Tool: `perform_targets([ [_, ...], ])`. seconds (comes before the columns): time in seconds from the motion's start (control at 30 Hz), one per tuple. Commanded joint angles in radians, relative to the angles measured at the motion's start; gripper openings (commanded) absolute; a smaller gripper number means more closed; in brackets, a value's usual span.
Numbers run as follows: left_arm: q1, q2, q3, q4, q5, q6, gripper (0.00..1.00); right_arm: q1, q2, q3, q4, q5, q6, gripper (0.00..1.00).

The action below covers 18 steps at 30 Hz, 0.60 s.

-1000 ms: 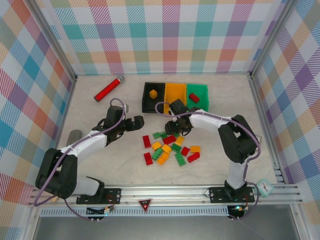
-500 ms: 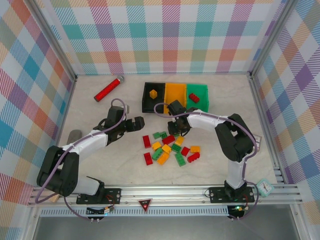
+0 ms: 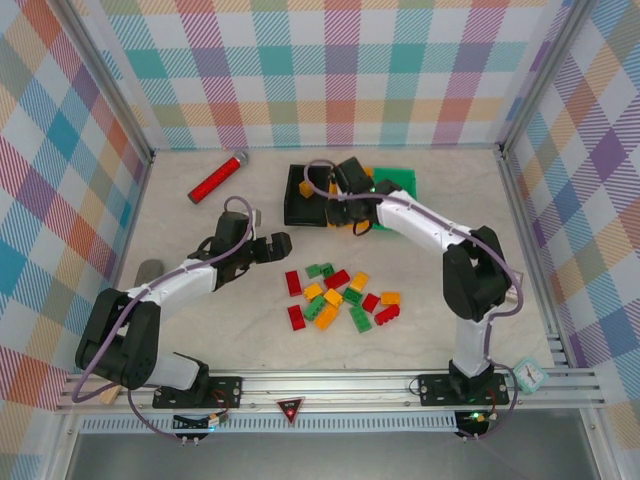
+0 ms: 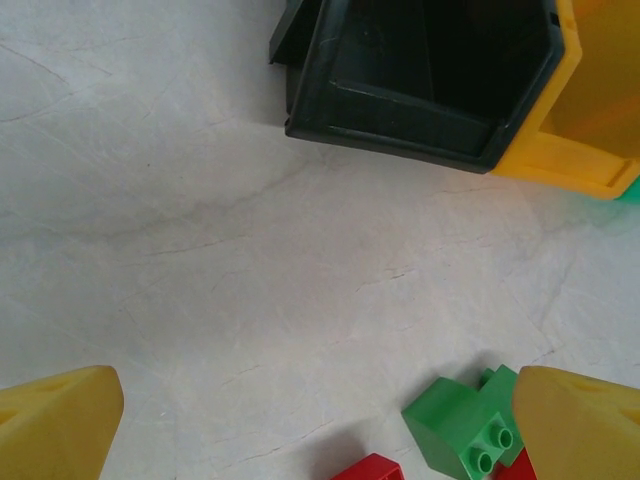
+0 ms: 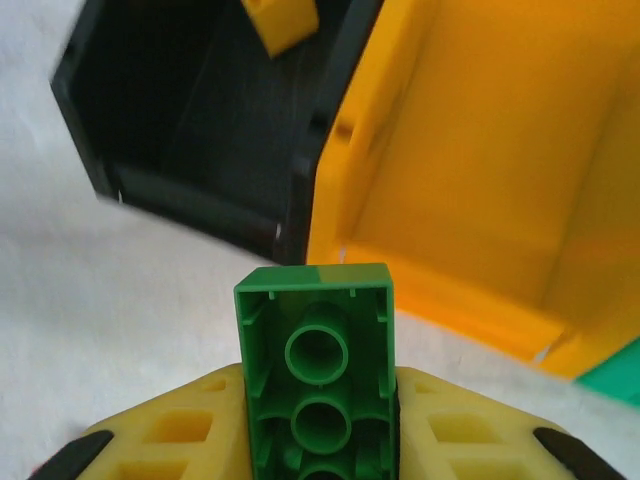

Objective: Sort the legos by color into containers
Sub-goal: Place the lego in the container.

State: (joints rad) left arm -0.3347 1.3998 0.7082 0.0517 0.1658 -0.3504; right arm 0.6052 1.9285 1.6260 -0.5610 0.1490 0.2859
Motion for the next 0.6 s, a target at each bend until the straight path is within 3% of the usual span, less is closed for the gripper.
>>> perform_targets([
  [0.0,0.013,0.006,-0.016,0.044,0.036,0.000,1.00,-0.044,0.095,0.127,-0.073,0.023,-0.033,0.34],
  [0.07,0.013,0.004,-0.021,0.054,0.044,0.001,1.00,-0.066,0.144,0.214,-0.115,0.025,-0.036,0.37],
  [0.2,0.013,0.005,-0.023,0.059,0.051,0.006,1.00,-0.082,0.172,0.274,-0.140,-0.009,-0.035,0.57],
  [0.57,0.013,0.005,-0.040,0.066,0.036,0.007,1.00,-0.036,-0.121,-0.185,0.052,-0.094,-0.023,0.62],
])
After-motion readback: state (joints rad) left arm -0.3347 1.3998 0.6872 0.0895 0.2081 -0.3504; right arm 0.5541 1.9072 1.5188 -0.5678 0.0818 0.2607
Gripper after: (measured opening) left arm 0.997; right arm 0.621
